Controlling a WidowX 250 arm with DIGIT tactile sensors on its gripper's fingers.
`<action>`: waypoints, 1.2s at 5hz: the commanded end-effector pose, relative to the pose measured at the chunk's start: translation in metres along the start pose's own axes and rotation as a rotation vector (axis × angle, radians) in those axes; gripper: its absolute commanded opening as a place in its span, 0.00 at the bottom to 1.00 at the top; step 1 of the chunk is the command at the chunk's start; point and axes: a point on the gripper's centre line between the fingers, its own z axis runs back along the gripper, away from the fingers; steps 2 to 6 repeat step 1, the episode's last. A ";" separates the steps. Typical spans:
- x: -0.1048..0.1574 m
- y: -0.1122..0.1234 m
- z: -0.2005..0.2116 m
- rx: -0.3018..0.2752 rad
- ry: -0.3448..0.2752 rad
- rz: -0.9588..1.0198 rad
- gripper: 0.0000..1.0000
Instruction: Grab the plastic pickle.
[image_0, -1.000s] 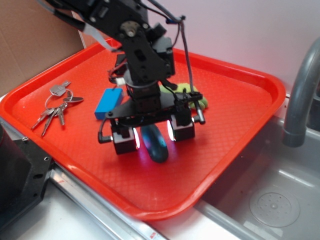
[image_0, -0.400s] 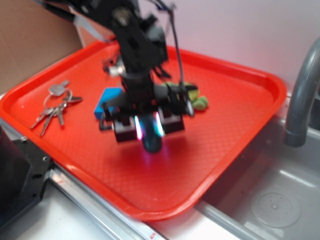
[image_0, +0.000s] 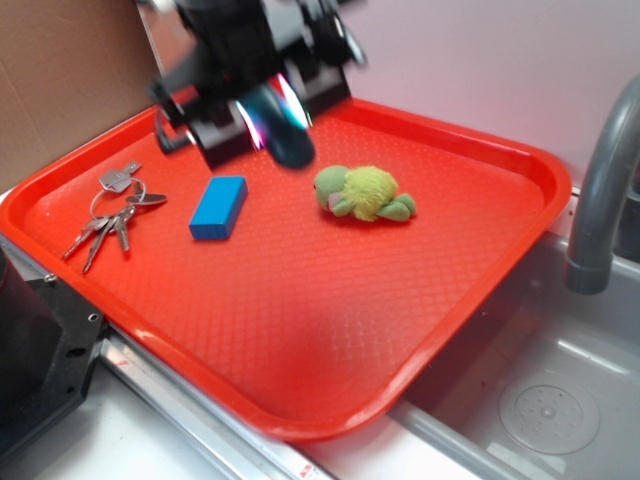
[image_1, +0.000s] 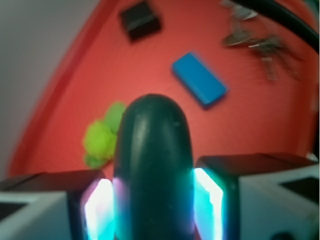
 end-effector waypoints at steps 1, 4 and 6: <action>0.024 -0.016 0.107 -0.095 -0.049 0.123 0.00; 0.024 -0.016 0.107 -0.095 -0.049 0.123 0.00; 0.024 -0.016 0.107 -0.095 -0.049 0.123 0.00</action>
